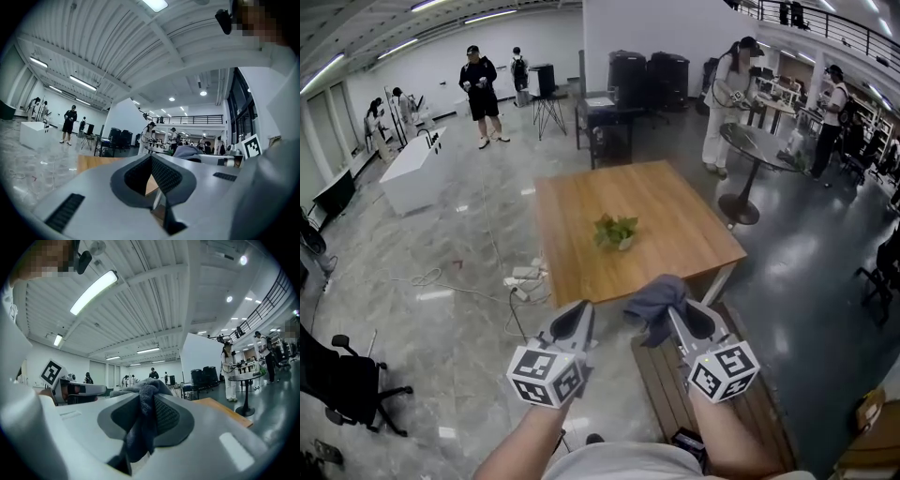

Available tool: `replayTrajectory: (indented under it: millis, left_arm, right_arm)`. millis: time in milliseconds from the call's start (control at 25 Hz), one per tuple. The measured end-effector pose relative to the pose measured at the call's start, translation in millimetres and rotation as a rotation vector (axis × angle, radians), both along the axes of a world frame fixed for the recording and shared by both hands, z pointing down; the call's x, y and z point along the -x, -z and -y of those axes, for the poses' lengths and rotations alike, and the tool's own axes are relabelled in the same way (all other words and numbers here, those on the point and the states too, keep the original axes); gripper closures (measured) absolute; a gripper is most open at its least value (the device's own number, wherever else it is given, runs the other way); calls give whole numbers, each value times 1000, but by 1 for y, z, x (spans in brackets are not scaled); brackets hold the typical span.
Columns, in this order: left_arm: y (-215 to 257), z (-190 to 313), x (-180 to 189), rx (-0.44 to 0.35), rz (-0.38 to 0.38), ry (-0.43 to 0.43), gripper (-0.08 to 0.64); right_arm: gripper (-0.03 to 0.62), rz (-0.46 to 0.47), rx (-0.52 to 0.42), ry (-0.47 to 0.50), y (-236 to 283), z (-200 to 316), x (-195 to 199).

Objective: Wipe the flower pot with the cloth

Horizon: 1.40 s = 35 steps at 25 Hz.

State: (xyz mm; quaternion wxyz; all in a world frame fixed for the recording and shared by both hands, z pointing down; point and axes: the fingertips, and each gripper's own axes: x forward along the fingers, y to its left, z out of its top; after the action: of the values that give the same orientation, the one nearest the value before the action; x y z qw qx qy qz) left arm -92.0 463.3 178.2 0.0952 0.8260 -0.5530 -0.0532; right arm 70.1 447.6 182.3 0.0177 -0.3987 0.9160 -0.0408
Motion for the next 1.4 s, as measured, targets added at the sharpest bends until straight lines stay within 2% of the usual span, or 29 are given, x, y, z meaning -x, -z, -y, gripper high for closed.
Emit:
replayTrajectory:
  millis: [160, 400, 640, 1000, 1160, 1400]
  left_arm:
    - [-14, 29, 25, 24, -19, -10, 554]
    - [-33, 83, 37, 62, -31, -24, 554]
    - [-67, 167, 28, 132, -11, -34, 554]
    - [-124, 311, 10, 262, 34, 36, 554]
    - [-146, 355, 8, 315, 51, 37, 554]
    - [-198, 418, 26, 416, 46, 26, 554]
  right_arm:
    - [514, -16, 25, -10, -16, 22, 25]
    - [514, -35, 47, -22, -27, 75, 38]
    - [514, -16, 80, -26, -54, 163, 25]
    - [514, -27, 120, 25, -85, 310, -1]
    - [514, -22, 143, 29, -95, 352, -5]
    - [514, -35, 180, 5, -119, 407, 9]
